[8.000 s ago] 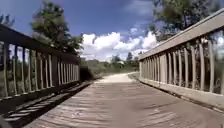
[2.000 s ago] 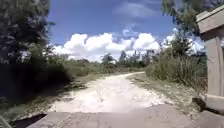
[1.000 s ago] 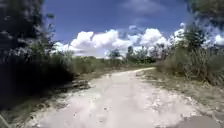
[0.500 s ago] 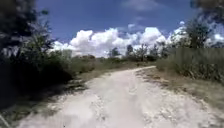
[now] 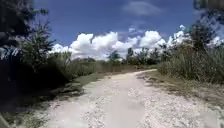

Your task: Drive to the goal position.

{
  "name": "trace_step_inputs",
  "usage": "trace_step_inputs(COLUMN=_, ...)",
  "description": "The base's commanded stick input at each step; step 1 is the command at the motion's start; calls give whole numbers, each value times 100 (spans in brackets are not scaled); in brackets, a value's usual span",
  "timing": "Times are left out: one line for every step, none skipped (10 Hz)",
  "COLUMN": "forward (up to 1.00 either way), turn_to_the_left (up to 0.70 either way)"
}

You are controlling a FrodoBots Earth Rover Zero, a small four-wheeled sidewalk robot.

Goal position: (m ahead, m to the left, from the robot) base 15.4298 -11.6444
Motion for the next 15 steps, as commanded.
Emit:
trace_step_inputs(forward=50, turn_to_the_left=0)
trace_step_inputs(forward=50, turn_to_the_left=0)
trace_step_inputs(forward=50, turn_to_the_left=0)
trace_step_inputs(forward=50, turn_to_the_left=0)
trace_step_inputs(forward=50, turn_to_the_left=0)
trace_step_inputs(forward=50, turn_to_the_left=0)
trace_step_inputs(forward=50, turn_to_the_left=0)
trace_step_inputs(forward=50, turn_to_the_left=0)
trace_step_inputs(forward=50, turn_to_the_left=0)
trace_step_inputs(forward=50, turn_to_the_left=0)
trace_step_inputs(forward=50, turn_to_the_left=0)
trace_step_inputs(forward=50, turn_to_the_left=0)
trace_step_inputs(forward=50, turn_to_the_left=0)
trace_step_inputs(forward=50, turn_to_the_left=0)
trace_step_inputs(forward=50, turn_to_the_left=0)
